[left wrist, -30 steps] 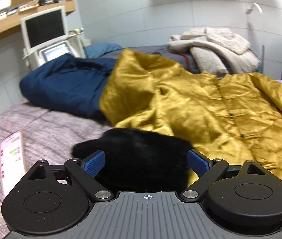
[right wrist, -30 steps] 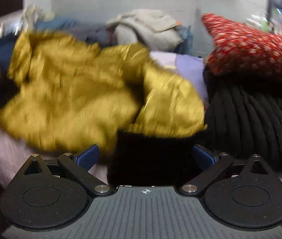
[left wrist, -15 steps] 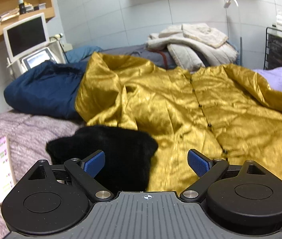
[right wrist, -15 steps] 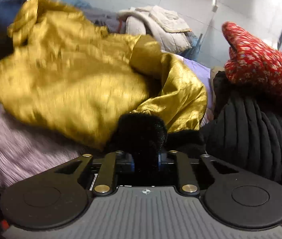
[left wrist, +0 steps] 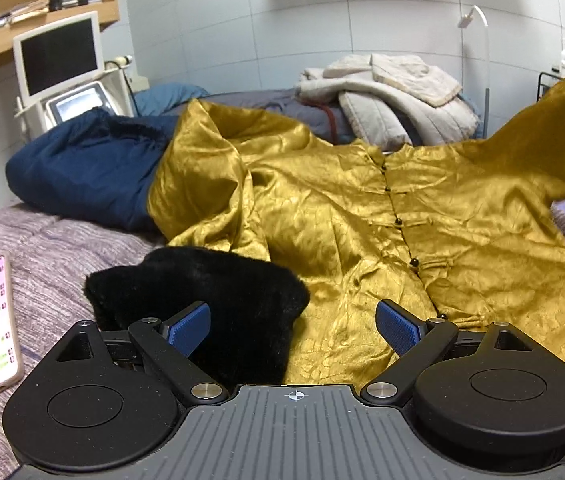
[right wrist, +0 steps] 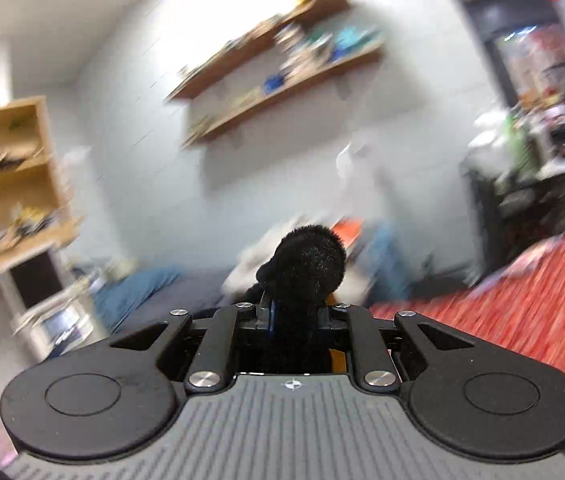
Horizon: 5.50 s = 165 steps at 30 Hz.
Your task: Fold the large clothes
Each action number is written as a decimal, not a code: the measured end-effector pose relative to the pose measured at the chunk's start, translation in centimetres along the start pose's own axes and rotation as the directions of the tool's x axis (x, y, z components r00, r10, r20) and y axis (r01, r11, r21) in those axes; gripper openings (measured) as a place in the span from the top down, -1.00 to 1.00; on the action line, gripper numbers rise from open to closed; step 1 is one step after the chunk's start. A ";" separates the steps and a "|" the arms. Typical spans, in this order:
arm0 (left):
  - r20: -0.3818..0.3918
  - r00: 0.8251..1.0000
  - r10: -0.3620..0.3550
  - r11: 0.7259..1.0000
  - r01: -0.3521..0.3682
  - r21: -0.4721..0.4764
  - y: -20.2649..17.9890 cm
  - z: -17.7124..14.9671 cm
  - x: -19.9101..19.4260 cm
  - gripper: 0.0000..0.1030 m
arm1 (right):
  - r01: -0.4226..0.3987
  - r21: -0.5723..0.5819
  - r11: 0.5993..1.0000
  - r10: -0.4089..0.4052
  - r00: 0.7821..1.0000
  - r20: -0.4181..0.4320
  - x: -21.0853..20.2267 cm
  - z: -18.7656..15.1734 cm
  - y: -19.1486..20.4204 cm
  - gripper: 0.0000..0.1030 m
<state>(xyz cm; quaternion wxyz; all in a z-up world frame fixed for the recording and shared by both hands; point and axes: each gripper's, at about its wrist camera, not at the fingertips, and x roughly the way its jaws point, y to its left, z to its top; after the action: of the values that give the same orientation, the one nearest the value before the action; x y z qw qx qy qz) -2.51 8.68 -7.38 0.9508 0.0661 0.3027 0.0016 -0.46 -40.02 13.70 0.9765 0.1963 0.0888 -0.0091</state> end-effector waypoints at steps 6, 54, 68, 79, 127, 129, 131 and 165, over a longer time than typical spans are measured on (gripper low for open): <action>-0.028 0.999 0.039 0.999 -0.039 -0.008 1.0 -0.5 0.4 -1.00 | 0.246 0.140 0.959 -0.235 0.968 -0.089 6.6 5.4 -12.8 0.62; 0.248 0.912 0.327 0.895 -0.214 -0.392 16.9 10.7 0.3 -0.02 | 0.079 -0.166 0.983 -0.134 0.926 -0.354 -2.5 -24.0 8.8 -0.99; 0.129 0.869 0.477 0.817 -0.385 -0.430 27.4 16.4 7.0 -1.00 | 0.078 -0.127 0.989 -0.125 0.896 -0.427 0.0 -25.0 9.4 -0.99; 0.050 0.998 0.027 0.999 -0.026 -0.030 16.4 7.1 5.4 -1.00 | 0.141 0.012 0.990 -0.122 0.890 -0.439 0.3 -25.1 5.6 -0.99; -0.072 0.975 -0.211 0.967 0.197 -0.164 12.7 -0.7 -5.7 0.06 | -0.137 0.310 0.941 0.291 0.795 -0.533 -6.5 -19.4 5.3 0.68; -0.156 0.967 -0.203 0.965 0.171 -0.197 12.7 -3.2 -4.2 0.06 | -0.078 0.286 0.955 0.243 0.757 -0.606 -6.2 -22.0 4.7 0.68; -0.219 0.962 -0.164 0.975 0.124 -0.186 12.7 -5.4 -2.7 0.04 | -0.007 0.259 0.966 0.185 0.718 -0.671 -6.0 -24.7 3.9 0.67; -0.332 0.941 -0.060 0.998 0.067 0.011 4.9 -6.6 1.7 -1.00 | -0.004 -0.224 0.975 -0.167 0.656 -0.737 -2.2 -32.4 7.3 -0.66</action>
<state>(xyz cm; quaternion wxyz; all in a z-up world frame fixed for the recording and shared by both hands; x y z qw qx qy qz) -4.71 14.39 -13.05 0.8851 0.0655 0.4603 -0.0212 -7.72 -20.87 -12.52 0.8659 0.0761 0.4929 0.0382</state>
